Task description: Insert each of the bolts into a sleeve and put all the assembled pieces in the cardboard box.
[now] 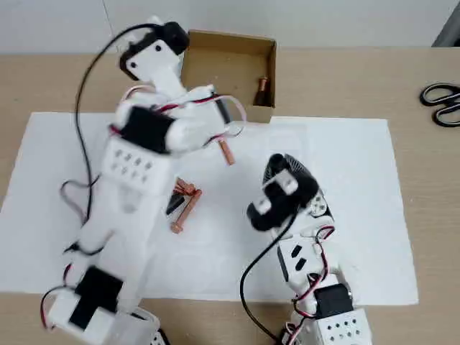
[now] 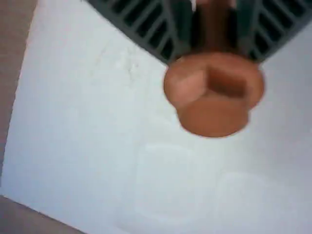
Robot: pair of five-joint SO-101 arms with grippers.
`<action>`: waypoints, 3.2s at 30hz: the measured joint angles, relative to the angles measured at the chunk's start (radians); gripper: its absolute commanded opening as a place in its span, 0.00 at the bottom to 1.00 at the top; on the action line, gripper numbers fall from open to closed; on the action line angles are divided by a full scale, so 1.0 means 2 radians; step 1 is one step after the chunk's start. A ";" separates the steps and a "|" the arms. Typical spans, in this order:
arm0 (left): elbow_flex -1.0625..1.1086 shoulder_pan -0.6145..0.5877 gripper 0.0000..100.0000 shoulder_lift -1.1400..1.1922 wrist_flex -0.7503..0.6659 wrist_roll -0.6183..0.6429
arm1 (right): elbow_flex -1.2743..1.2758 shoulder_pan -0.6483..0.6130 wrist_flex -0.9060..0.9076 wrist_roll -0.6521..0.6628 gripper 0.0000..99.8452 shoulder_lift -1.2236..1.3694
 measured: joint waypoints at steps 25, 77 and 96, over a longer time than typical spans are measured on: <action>0.605 0.040 0.01 -0.402 -0.654 -0.132 | 0.025 -0.043 -0.094 -0.055 0.00 -0.015; 0.797 0.119 0.26 -0.436 -0.710 -0.344 | 0.024 -0.041 -0.051 -0.059 0.00 -0.015; 0.760 0.017 0.01 -0.530 -0.706 -0.343 | -0.060 0.011 0.191 -0.058 0.00 0.004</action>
